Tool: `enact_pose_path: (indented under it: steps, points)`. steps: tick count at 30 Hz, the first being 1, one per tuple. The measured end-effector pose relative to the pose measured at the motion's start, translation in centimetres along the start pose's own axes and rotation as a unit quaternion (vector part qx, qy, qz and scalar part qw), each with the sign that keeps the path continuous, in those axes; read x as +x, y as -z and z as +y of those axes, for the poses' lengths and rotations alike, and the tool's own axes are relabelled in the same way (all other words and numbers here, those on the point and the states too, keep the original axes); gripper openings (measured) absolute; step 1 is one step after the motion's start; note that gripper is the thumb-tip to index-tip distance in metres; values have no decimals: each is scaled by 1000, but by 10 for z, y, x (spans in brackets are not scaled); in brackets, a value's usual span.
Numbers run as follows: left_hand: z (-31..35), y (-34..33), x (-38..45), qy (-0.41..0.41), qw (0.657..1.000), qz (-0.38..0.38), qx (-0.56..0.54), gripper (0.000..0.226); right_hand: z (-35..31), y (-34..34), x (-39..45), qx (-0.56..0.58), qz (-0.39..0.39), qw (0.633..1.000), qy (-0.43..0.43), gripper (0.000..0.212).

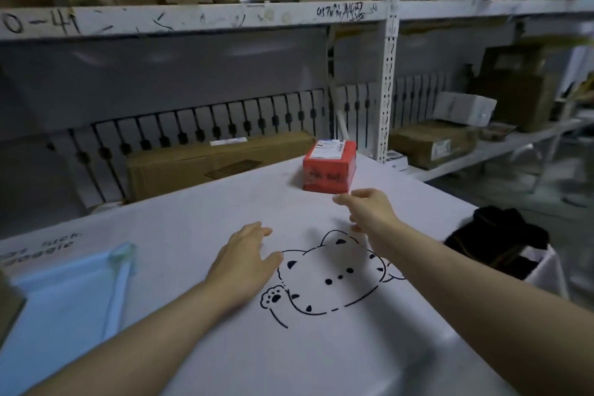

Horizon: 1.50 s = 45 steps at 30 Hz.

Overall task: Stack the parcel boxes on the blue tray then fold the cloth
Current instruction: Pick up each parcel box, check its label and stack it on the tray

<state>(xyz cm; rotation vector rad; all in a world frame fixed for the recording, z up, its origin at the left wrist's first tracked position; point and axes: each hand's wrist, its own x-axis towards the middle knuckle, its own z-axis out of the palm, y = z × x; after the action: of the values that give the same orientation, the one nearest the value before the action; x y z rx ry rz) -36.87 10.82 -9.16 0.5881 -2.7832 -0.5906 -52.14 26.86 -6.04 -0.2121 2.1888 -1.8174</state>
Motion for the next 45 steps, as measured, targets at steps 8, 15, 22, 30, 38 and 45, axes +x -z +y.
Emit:
enact_pose_path:
  steps: [8,15,22,30,38,45]
  points:
    - [-9,-11,49,-25,985,23,171,41,0,-57,79,-90,154,978,108,95]
    - [-23,-20,58,-99,962,81,243,64,2,-99,130,-128,273,947,112,116]
    - [-29,-28,64,-111,959,72,251,80,0,-133,155,-195,350,911,97,125]
    - [-28,-27,63,-114,957,55,261,69,1,-123,158,-205,329,917,94,101]
    - [-22,-22,56,-39,980,22,193,54,19,-84,95,-65,121,970,200,103]
    - [3,13,10,183,936,-32,-300,82,22,-55,-1,-9,-10,978,208,105]
